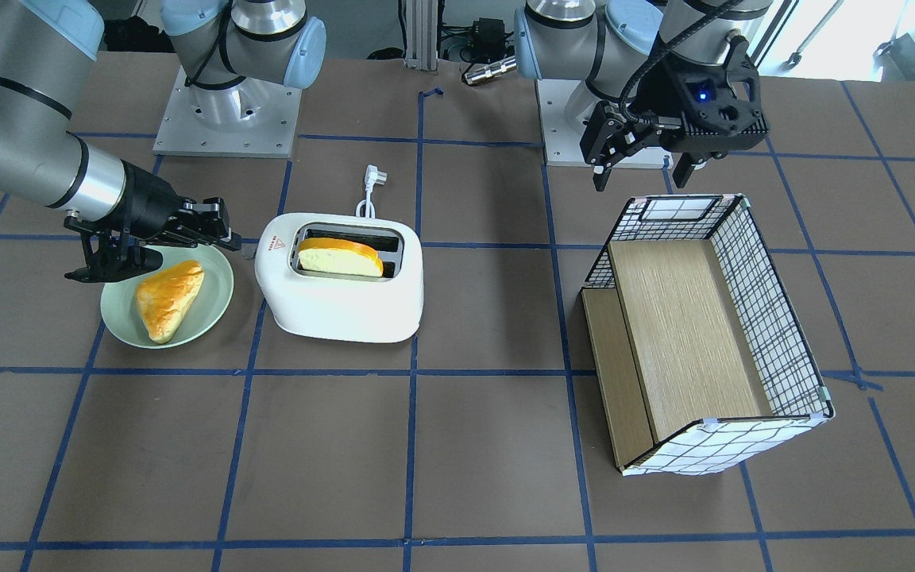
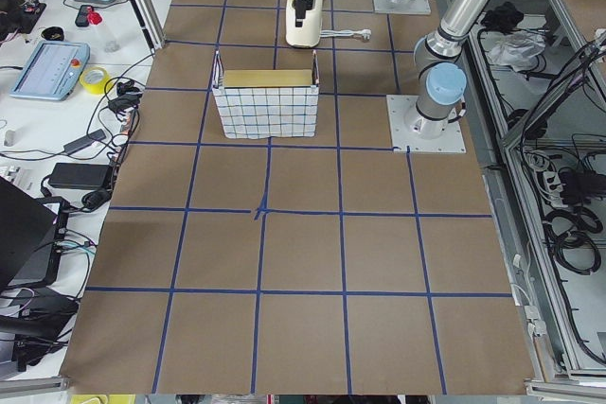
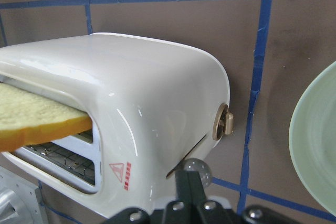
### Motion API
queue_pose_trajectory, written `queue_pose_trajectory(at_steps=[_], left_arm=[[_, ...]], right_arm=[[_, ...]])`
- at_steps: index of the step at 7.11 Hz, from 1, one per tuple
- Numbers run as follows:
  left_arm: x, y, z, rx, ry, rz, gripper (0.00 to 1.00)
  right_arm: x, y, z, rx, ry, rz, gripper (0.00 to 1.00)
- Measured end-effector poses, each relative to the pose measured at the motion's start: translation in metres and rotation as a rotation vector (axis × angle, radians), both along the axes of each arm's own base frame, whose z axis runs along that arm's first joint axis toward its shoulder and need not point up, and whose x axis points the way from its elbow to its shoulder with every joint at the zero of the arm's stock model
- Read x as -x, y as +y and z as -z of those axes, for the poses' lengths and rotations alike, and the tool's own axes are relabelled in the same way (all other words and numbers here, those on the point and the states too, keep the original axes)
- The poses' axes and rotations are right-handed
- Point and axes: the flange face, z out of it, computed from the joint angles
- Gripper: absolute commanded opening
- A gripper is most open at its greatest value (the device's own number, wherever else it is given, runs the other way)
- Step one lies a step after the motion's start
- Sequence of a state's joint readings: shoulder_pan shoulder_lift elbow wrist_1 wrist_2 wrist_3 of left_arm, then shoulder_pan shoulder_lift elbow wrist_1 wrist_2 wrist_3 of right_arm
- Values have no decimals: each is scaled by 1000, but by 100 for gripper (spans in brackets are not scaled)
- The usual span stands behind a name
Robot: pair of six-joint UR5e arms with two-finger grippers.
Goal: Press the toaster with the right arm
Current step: 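Push the toaster lever down with the right gripper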
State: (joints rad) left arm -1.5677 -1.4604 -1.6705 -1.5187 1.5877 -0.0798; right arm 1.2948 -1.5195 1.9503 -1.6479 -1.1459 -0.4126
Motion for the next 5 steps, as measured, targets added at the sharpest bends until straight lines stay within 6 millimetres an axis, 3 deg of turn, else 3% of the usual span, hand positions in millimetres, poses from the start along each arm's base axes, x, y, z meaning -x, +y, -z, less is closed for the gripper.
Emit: queue_pose_trajectory(at_steps=[5], left_arm=[[0,0,0,0,0,0,100]], right_arm=[[2,0,15,5,-16,-35,0]])
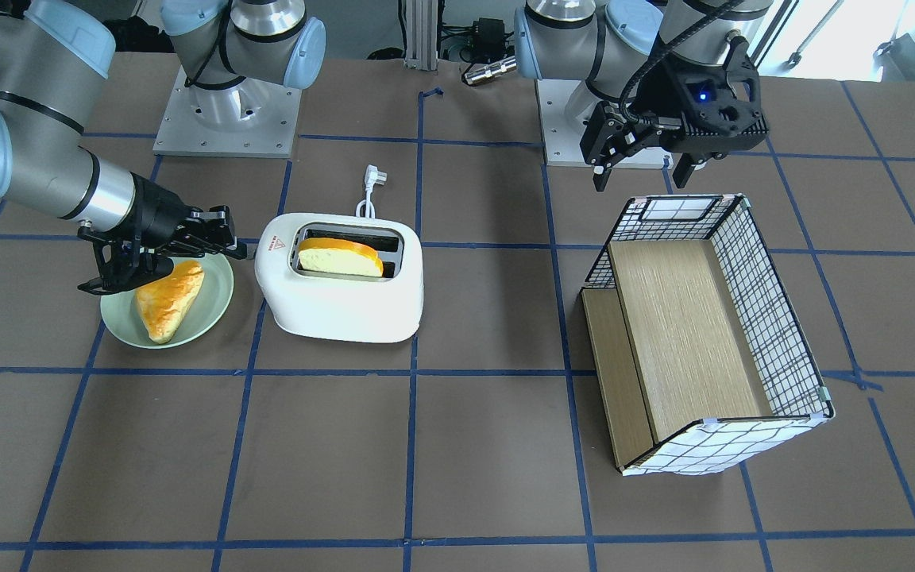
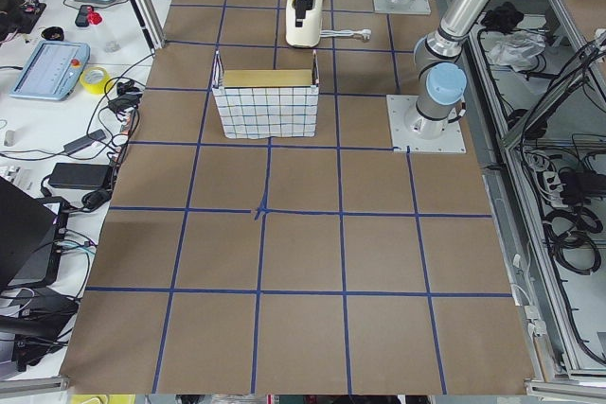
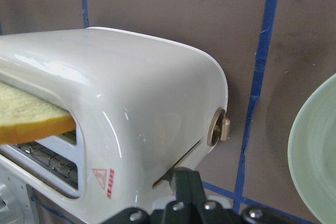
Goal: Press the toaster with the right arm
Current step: 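Push the toaster lever down with the right gripper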
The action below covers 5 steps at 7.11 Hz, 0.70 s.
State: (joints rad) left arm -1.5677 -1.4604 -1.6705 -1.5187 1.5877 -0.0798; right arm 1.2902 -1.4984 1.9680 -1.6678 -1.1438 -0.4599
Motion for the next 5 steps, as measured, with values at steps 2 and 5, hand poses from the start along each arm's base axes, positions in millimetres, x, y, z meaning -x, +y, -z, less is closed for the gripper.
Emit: queue_pose_trajectory(at_steps=[2,5], left_arm=[[0,0,0,0,0,0,100],[0,0,0,0,0,0,100]], right_arm=[[0,-1,3,-2,-4,-6,0],[1,-2,11,1,-17,-33,0]])
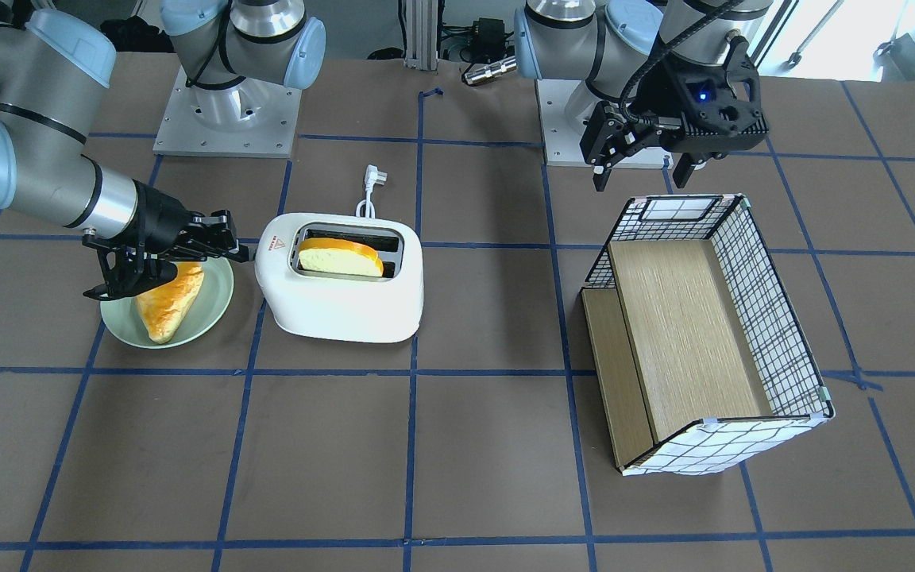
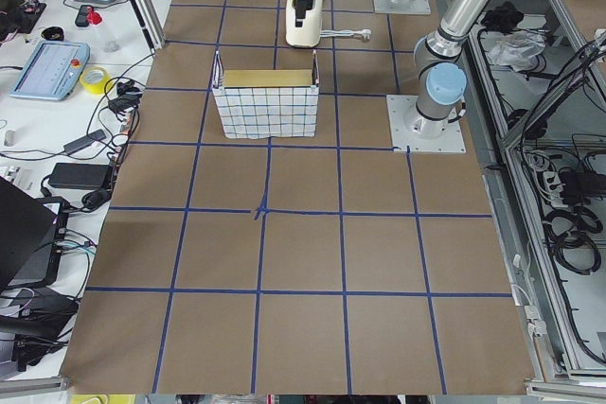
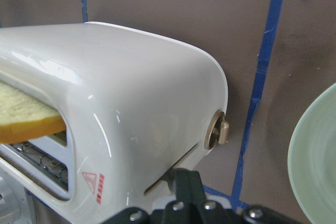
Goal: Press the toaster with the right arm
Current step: 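Push the toaster lever down with the right gripper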
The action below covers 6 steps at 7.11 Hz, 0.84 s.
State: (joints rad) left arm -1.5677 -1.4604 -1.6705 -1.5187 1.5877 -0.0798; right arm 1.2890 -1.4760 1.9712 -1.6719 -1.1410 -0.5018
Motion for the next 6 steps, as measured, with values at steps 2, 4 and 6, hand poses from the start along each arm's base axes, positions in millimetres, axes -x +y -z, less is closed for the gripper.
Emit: queue_pose_trajectory(at_steps=[2,4,6], left_arm=[[0,0,0,0,0,0,100],[0,0,0,0,0,0,100],[0,0,0,0,0,0,100]], right_arm=[[-1,-2,6,-1,-24,-4,0],[-1,-4,11,2,-32,-5,0],[0,-6,16,2,-33,-8,0]])
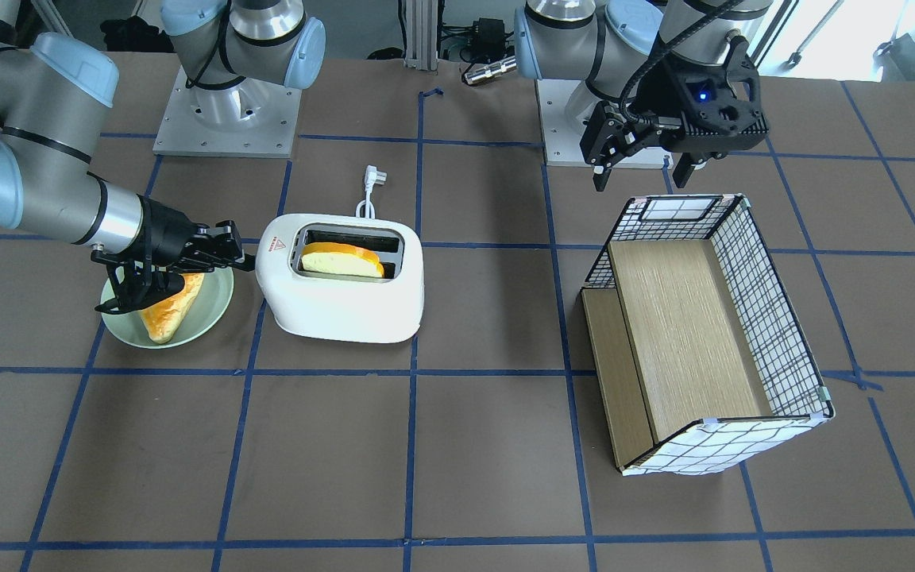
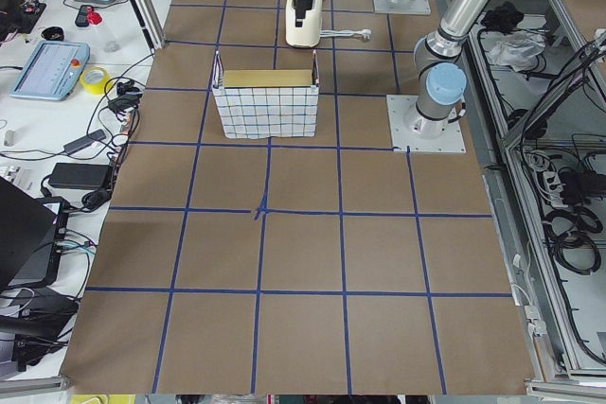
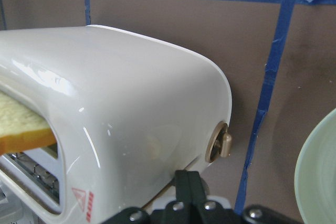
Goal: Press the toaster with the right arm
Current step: 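Push the toaster lever down with the right gripper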
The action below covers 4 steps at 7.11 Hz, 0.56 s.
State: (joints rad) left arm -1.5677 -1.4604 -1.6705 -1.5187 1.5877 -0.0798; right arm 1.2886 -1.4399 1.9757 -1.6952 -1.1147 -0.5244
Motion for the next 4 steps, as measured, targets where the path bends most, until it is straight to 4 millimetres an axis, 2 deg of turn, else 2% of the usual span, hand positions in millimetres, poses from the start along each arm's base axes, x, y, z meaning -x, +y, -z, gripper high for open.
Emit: queue_pose_trajectory(at_steps=[4], left_arm=[[0,0,0,0,0,0,100]], right_arm=[[5,-4,13,6,-7,-14,0]])
